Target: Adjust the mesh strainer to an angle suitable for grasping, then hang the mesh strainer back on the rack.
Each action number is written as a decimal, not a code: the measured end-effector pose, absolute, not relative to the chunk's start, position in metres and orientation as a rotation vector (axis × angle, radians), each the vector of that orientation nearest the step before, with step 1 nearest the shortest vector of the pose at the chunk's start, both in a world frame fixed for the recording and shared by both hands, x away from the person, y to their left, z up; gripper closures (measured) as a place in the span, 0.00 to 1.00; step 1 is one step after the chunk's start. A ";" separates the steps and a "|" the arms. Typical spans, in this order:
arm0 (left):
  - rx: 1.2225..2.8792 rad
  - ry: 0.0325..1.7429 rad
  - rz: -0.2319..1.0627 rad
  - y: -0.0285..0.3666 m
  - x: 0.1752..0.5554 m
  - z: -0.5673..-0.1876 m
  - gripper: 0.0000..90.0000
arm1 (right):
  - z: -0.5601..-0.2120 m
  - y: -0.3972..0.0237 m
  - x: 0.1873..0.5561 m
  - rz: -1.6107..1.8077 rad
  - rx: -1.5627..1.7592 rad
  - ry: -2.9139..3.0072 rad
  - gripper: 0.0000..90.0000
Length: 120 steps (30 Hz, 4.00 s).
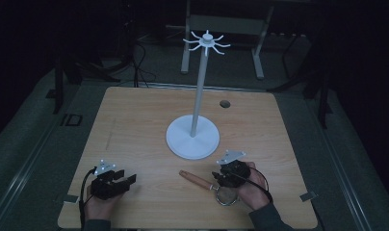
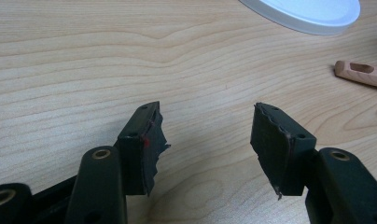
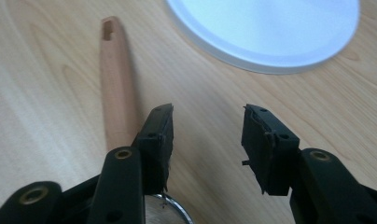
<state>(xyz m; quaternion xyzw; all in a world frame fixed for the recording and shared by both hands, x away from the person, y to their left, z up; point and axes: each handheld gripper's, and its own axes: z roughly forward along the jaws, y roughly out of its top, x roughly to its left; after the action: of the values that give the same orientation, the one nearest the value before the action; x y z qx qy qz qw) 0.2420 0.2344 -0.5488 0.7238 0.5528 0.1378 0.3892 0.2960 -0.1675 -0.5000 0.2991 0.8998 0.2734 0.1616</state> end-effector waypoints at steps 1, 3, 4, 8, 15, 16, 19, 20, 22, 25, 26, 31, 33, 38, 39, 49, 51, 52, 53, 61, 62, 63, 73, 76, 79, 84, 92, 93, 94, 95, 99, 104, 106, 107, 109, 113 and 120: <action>1.841 1.405 0.350 0.234 0.242 -0.549 0.48 | -0.500 -0.164 0.295 0.776 0.838 2.585 0.59; 1.840 1.405 0.350 0.234 0.242 -0.549 0.48 | -0.500 -0.163 0.295 0.772 0.834 2.590 0.58; 1.840 1.405 0.350 0.234 0.242 -0.549 0.48 | -0.501 -0.162 0.295 0.771 0.825 2.600 0.57; 1.839 1.405 0.350 0.235 0.242 -0.549 0.48 | -0.502 -0.156 0.293 0.741 0.797 2.630 0.54; 1.837 1.406 0.350 0.235 0.242 -0.549 0.48 | -0.505 -0.147 0.291 0.714 0.747 2.670 0.51; 1.837 1.406 0.350 0.235 0.242 -0.549 0.48 | -0.505 -0.146 0.290 0.708 0.743 2.678 0.50; 1.838 1.406 0.350 0.235 0.242 -0.549 0.48 | -0.507 -0.141 0.289 0.688 0.711 2.703 0.52; 1.838 1.406 0.350 0.235 0.242 -0.549 0.48 | -0.508 -0.139 0.288 0.678 0.700 2.713 0.53; 1.839 1.405 0.350 0.235 0.242 -0.549 0.48 | -0.511 -0.134 0.287 0.651 0.678 2.742 0.56; 1.834 1.407 0.350 0.235 0.242 -0.549 0.48 | -0.517 -0.129 0.288 0.625 0.667 2.773 0.57; 1.833 1.408 0.350 0.235 0.242 -0.549 0.48 | -0.517 -0.129 0.288 0.625 0.667 2.773 0.57; 1.835 1.407 0.348 0.235 0.242 -0.549 0.48 | -0.523 -0.125 0.290 0.593 0.657 2.805 0.57; 1.823 1.411 0.348 0.235 0.242 -0.549 0.48 | -0.527 -0.124 0.294 0.550 0.662 2.844 0.61; 1.828 1.410 0.349 0.235 0.242 -0.549 0.48 | -0.527 -0.124 0.296 0.526 0.665 2.871 0.63; 1.828 1.410 0.349 0.235 0.242 -0.549 0.48 | -0.527 -0.124 0.297 0.519 0.667 2.877 0.64; 1.825 1.411 0.349 0.235 0.242 -0.549 0.48 | -0.526 -0.122 0.301 0.456 0.659 2.907 0.67; 1.827 1.411 0.348 0.235 0.242 -0.549 0.48 | -0.525 -0.122 0.302 0.438 0.651 2.913 0.68; 1.827 1.411 0.348 0.235 0.242 -0.549 0.48 | -0.525 -0.122 0.302 0.429 0.650 2.915 0.68; 1.828 1.410 0.348 0.235 0.242 -0.549 0.48 | -0.524 -0.121 0.303 0.417 0.650 2.917 0.68; 1.828 1.410 0.349 0.235 0.242 -0.549 0.48 | -0.523 -0.122 0.307 0.369 0.668 2.948 0.68; 1.834 1.407 0.348 0.235 0.242 -0.549 0.48 | -0.523 -0.122 0.307 0.366 0.674 2.953 0.69; 1.834 1.407 0.348 0.235 0.242 -0.549 0.48 | -0.523 -0.122 0.307 0.367 0.684 2.959 0.71; 1.835 1.408 0.348 0.235 0.242 -0.549 0.48 | -0.523 -0.124 0.310 0.347 0.672 2.967 0.77; 1.833 1.408 0.349 0.235 0.242 -0.549 0.48 | -0.523 -0.124 0.310 0.354 0.674 2.968 0.77; 1.828 1.410 0.349 0.235 0.242 -0.549 0.48 | -0.523 -0.124 0.310 0.357 0.675 2.963 0.77; 1.829 1.409 0.349 0.235 0.243 -0.549 0.48 | -0.523 -0.124 0.310 0.355 0.671 2.958 0.77; 1.829 1.409 0.351 0.235 0.243 -0.549 0.48 | -0.523 -0.125 0.308 0.387 0.680 2.942 0.77; 1.830 1.409 0.350 0.235 0.242 -0.549 0.48 | -0.523 -0.125 0.308 0.394 0.681 2.938 0.77; 1.830 1.409 0.350 0.235 0.242 -0.549 0.48 | -0.523 -0.125 0.308 0.394 0.681 2.938 0.77; 1.832 1.409 0.350 0.235 0.242 -0.549 0.48 | -0.523 -0.126 0.308 0.401 0.683 2.934 0.77; 1.825 1.413 0.349 0.235 0.242 -0.549 0.48 | -0.521 -0.127 0.307 0.434 0.688 2.921 0.77; 1.826 1.411 0.350 0.235 0.242 -0.549 0.48 | -0.519 -0.128 0.307 0.462 0.703 2.906 0.77; 1.829 1.410 0.350 0.235 0.242 -0.549 0.48 | -0.519 -0.128 0.307 0.472 0.703 2.898 0.77; 1.827 1.411 0.350 0.235 0.242 -0.549 0.48 | -0.518 -0.129 0.307 0.476 0.705 2.895 0.77; 1.828 1.410 0.351 0.235 0.242 -0.549 0.48 | -0.517 -0.129 0.306 0.491 0.704 2.885 0.77; 1.830 1.409 0.351 0.235 0.242 -0.549 0.48 | -0.514 -0.130 0.306 0.523 0.714 2.864 0.77; 1.830 1.409 0.351 0.235 0.242 -0.549 0.48 | -0.510 -0.132 0.306 0.593 0.729 2.822 0.77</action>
<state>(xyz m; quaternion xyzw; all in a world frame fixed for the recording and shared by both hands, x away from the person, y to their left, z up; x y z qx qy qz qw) 0.2421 0.2351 -0.5489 0.7205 0.5550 0.1381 0.3920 0.3063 -0.1321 -0.5097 0.2442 0.9455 0.1985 0.0835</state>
